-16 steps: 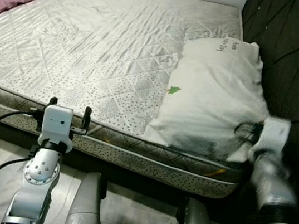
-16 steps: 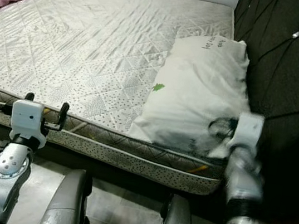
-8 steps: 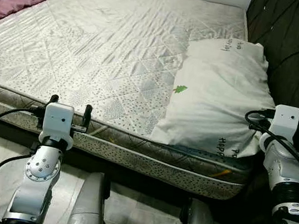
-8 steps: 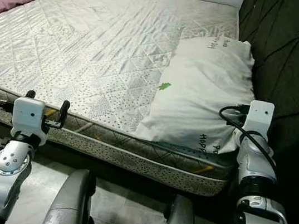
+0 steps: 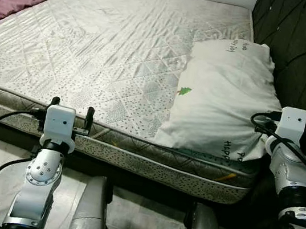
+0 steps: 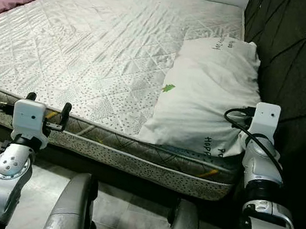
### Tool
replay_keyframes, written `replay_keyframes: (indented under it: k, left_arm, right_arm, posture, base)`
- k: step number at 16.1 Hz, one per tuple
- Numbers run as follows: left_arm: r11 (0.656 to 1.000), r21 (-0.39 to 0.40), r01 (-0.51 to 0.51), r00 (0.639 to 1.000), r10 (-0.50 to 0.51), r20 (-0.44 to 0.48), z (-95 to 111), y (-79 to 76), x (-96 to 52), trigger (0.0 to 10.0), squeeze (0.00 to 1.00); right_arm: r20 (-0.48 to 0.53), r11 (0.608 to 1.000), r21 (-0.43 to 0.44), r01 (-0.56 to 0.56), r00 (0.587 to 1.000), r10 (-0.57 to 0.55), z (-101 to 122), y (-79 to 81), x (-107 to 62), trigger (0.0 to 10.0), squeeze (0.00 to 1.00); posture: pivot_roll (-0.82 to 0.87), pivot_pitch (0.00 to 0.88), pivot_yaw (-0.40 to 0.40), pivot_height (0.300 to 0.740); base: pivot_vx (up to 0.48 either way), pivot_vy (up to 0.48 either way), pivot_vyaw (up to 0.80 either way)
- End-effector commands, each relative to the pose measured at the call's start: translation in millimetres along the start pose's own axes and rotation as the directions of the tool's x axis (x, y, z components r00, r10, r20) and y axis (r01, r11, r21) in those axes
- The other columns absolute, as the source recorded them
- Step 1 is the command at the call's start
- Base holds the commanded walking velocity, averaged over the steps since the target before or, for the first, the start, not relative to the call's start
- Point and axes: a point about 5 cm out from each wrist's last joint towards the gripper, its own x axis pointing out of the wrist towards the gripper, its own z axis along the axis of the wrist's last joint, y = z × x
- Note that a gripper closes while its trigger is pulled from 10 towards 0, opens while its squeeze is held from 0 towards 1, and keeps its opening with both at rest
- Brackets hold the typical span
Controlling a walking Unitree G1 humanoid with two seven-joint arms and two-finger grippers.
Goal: Clean up the room
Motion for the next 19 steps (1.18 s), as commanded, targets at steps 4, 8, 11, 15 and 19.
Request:
replay_keyframes:
  k: [4,8,11,15,19]
  left_arm:
    - [1.000,0.009,-0.006,1.000,0.006,-0.001,-0.5,2.8,0.7,10.0,0.00]
    - [1.000,-0.023,-0.018,1.000,0.018,-0.005,-4.3,-7.7,-1.0,10.0,0.00]
    - [0.999,-0.026,-0.019,1.000,0.018,-0.007,-5.1,-8.7,-1.6,10.0,0.00]
    - [1.000,-0.021,-0.021,1.000,0.021,-0.007,-5.3,-8.4,1.6,10.0,0.00]
    - [0.999,-0.011,-0.039,0.999,0.038,-0.005,-4.6,-4.3,3.8,10.0,0.00]
  right_arm:
    - [0.136,0.998,-0.001,0.062,0.989,-0.061,37.2,-19.5,0.7,0.0,0.00]
    - [0.201,0.987,0.035,-0.154,0.969,0.145,-24.6,74.0,-43.4,10.0,1.00]
    - [0.136,0.987,0.046,-0.156,0.979,0.149,-37.1,76.3,-47.0,10.0,1.00]
    - [0.090,0.993,0.060,-0.101,0.991,0.096,-40.0,67.9,-46.6,10.0,1.00]
    - [0.289,0.996,0.045,0.080,0.953,-0.090,13.9,34.8,-37.5,10.0,1.00]
  posture:
    - [0.05,0.000,0.033,0.562]
    - [0.04,0.000,-0.007,0.562]
    - [0.03,0.000,-0.007,0.562]
    - [0.03,0.000,-0.001,0.562]
    - [0.03,0.000,-0.003,0.562]
  base:
    - [0.000,0.000,0.00]
    - [0.000,0.000,0.00]
    - [0.000,0.000,0.00]
    - [0.000,0.000,0.00]
    - [0.000,0.000,0.00]
